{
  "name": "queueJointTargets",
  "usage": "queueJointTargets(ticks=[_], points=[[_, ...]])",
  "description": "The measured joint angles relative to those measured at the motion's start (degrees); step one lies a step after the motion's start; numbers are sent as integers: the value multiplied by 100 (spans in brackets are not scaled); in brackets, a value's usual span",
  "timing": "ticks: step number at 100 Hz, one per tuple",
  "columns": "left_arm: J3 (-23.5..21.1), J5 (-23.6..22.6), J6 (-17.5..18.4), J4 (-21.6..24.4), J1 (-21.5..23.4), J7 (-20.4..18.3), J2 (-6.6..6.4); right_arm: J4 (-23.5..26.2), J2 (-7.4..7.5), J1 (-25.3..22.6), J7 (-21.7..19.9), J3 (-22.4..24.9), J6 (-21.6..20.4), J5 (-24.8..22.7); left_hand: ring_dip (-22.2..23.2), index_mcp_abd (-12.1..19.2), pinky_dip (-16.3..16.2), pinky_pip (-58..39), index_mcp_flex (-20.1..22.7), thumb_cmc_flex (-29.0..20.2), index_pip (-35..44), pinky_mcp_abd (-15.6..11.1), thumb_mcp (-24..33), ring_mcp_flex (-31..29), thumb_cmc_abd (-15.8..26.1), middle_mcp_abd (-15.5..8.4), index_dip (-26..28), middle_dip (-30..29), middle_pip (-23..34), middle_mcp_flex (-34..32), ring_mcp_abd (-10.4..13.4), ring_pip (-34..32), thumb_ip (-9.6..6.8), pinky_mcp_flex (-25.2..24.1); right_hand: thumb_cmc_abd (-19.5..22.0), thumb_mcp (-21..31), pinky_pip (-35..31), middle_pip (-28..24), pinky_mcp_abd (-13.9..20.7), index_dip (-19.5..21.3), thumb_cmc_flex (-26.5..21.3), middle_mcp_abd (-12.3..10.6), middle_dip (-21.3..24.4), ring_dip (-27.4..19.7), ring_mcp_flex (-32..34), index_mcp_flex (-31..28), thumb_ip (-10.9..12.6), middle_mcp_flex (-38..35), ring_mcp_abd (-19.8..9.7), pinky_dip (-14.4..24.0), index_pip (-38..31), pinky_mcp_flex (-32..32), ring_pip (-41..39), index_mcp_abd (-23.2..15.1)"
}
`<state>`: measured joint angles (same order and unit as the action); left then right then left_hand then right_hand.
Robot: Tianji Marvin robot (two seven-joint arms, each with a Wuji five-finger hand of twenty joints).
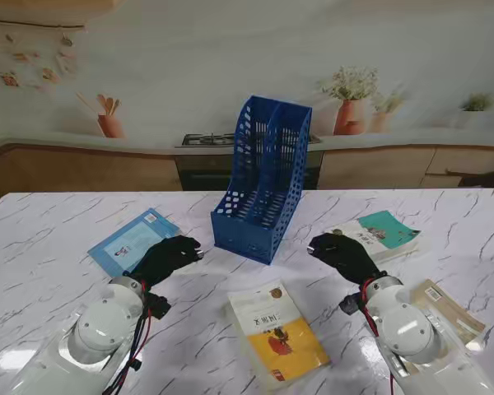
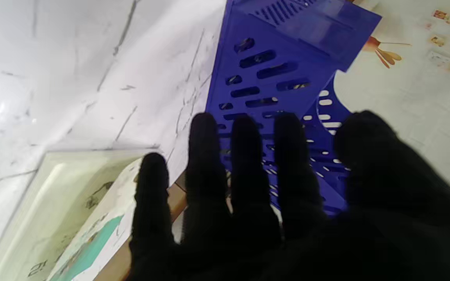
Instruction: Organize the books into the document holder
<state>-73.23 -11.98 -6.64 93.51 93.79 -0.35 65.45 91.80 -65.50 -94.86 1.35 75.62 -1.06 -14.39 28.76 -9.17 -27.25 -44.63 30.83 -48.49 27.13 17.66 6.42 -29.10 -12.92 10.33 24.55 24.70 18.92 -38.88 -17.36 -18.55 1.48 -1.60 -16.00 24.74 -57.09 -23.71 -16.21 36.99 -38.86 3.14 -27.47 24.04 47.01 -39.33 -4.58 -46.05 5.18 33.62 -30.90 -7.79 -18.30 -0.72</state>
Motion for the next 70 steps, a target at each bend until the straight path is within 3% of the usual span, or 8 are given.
queueJointTargets(ticks=[29,39,53,70], points=[[143,16,22,-120,-92,-27,-8,40,30,-26,-141,51,-7,29,0,0,0,1,0,-4,0,0,-74,0,4,1,0,0,0,0,0,0,0,0,0,-204,-27,0,0,4,-4,6,1,0,0,-2,0,0,1,-1,3,-2,0,0],[144,0,36,-133,-113,-61,-7,57,39,-34,-195,81,-22,1,7,0,-32,1,0,-4,0,0,-85,0,9,2,0,0,0,0,0,0,0,120,0,-309,-76,-34,0,214,-10,6,27,0,14,-350,0,-173,1,-1,-507,-60,-49,-3],[94,-45,171,-130,-94,-163,-15,109,81,-49,-368,133,-23,-84,137,0,-164,-472,0,-9,72,0,-150,-157,66,5,0,0,54,-7,-5,-116,0,322,0,-340,-133,-37,0,217,-11,-9,27,0,85,-324,0,-242,1,-1,-561,-137,-62,-5],[-43,-339,239,60,136,-403,-97,156,152,-96,-748,242,-118,-155,405,-6,-388,-1408,197,-9,659,62,-279,-530,110,71,256,136,340,-326,-124,-814,0,682,0,-352,-363,-99,0,134,-11,-36,29,0,380,-504,0,-595,1,-3,-552,-383,-107,-24]])
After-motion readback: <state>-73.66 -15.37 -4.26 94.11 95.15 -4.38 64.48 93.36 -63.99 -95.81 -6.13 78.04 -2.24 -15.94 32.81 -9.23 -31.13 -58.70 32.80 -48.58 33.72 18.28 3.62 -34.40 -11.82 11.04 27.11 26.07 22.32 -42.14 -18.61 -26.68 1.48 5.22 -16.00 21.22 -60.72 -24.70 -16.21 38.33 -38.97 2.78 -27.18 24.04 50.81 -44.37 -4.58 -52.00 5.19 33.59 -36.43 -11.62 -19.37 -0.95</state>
